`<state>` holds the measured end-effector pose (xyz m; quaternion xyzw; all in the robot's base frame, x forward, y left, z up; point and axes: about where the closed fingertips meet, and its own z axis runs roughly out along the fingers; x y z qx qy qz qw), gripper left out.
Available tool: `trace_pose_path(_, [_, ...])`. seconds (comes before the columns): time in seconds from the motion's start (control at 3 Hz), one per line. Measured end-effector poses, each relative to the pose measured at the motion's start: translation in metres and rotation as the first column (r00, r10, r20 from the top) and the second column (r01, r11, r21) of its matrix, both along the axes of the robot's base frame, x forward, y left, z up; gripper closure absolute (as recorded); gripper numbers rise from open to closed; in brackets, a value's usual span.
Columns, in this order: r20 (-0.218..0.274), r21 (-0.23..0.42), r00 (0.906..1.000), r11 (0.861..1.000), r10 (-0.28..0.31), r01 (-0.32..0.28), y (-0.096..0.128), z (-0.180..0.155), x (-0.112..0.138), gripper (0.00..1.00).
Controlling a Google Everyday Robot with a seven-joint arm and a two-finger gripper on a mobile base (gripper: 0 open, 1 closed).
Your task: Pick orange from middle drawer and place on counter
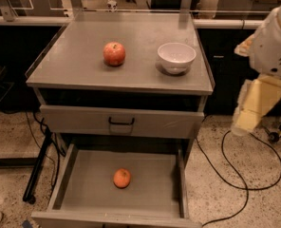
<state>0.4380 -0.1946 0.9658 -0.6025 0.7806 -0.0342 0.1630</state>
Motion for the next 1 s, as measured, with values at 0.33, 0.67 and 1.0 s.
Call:
trace_pose_path(0.33, [-0.012,0.045,0.9998,0.999,0.015,-0.014,0.0263,-0.0118,-0.0026,0.00])
trace_pose_path(0.67, [-0.014,0.054,0.9997,0.998,0.019,-0.018,0.0310,-0.0135,-0.0033,0.00])
trace_pose_path(1.0, [-0.009,0.049,0.9994,0.998,0.033,-0.033,0.0343,-0.0191,-0.0088,0.00])
